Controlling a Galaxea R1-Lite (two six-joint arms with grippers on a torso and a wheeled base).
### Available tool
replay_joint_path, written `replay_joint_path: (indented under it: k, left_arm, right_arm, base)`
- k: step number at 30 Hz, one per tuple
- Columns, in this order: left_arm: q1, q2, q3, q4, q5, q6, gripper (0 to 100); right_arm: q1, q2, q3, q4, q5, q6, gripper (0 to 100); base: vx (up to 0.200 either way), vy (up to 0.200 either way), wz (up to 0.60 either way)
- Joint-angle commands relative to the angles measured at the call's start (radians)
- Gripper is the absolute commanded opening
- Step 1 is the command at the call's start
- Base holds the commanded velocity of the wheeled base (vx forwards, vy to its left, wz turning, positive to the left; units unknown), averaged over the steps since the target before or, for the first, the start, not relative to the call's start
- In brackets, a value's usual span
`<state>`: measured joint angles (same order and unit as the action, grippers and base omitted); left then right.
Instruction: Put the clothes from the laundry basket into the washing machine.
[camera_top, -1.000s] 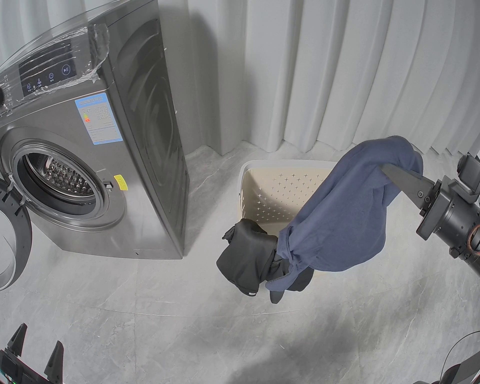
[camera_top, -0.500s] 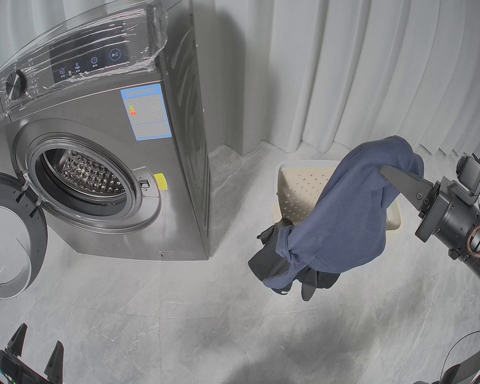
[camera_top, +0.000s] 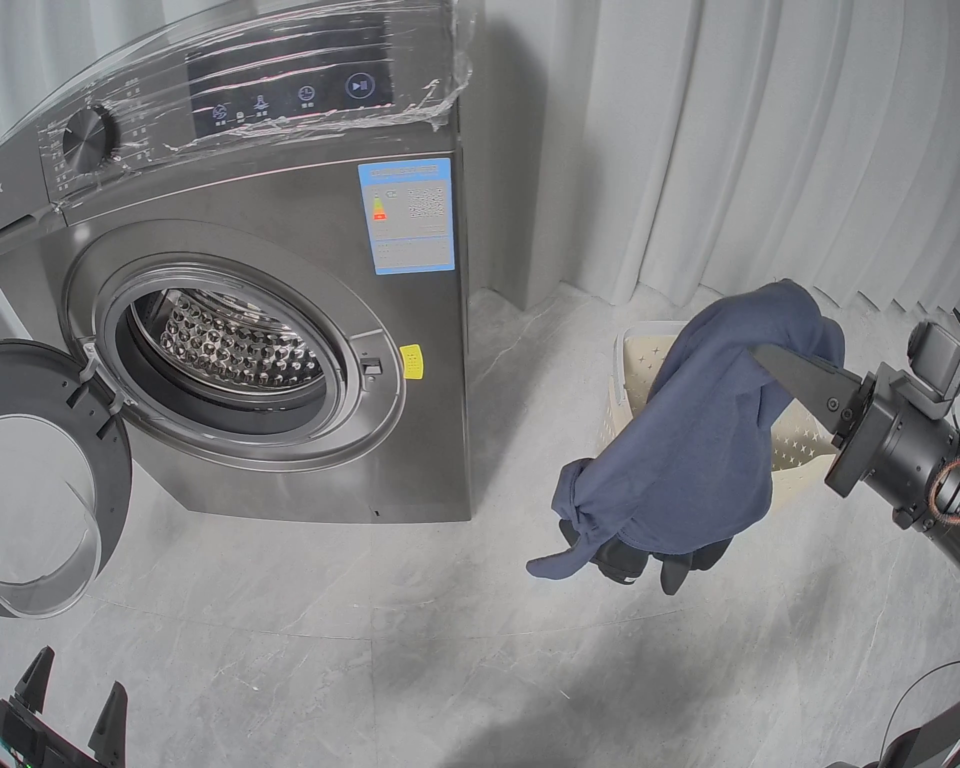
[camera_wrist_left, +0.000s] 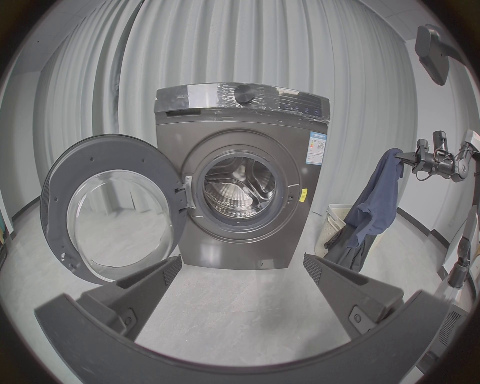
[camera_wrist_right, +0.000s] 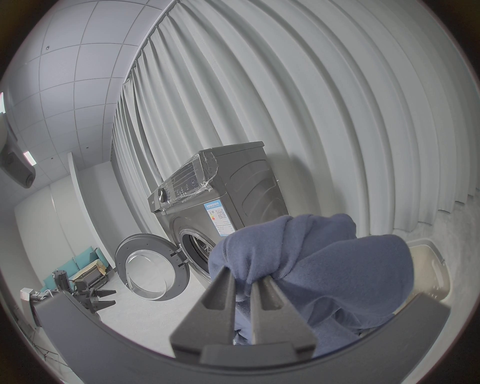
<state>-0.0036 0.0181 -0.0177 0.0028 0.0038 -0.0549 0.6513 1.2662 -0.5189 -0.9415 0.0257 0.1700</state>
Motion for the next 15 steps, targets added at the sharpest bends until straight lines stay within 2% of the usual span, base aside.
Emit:
replay_joint_path:
  k: [1,15]
  left_arm:
    - [0.001,-0.004,0.015,0.000,0.001,0.000,100]
    - [0.001,-0.004,0.015,0.000,0.001,0.000,100]
  right_arm:
    - [0.001,0.002,0.000,0.000,0.000,0.000,0]
    - [0.001,0.004,-0.001,-0.022,0.011,0.002,0]
  base:
    - [0.000,0.200,0.00]
    - [0.000,0.200,0.00]
